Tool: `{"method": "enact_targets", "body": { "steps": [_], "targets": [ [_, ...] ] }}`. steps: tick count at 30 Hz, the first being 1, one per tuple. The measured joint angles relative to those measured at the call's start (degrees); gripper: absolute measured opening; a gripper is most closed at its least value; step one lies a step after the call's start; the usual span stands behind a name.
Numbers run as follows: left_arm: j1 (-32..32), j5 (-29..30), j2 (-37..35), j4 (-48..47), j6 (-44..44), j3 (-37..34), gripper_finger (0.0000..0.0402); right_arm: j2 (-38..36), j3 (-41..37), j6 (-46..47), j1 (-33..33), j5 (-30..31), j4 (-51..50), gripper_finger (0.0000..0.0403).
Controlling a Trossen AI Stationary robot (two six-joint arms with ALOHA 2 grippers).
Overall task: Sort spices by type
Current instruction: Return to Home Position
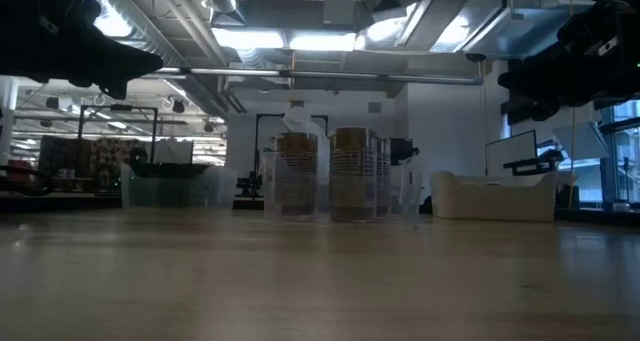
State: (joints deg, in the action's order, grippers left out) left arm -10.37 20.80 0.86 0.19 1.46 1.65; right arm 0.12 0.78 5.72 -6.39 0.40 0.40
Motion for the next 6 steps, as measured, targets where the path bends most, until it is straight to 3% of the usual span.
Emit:
{"method": "enact_targets", "body": {
  "steps": [6],
  "targets": [
    [0.00, 0.00, 0.00, 0.00, -0.03, 0.00, 0.0020, 0.00, 0.00, 0.00, 0.02, 0.00, -0.02, 0.0012]
  ]
}}
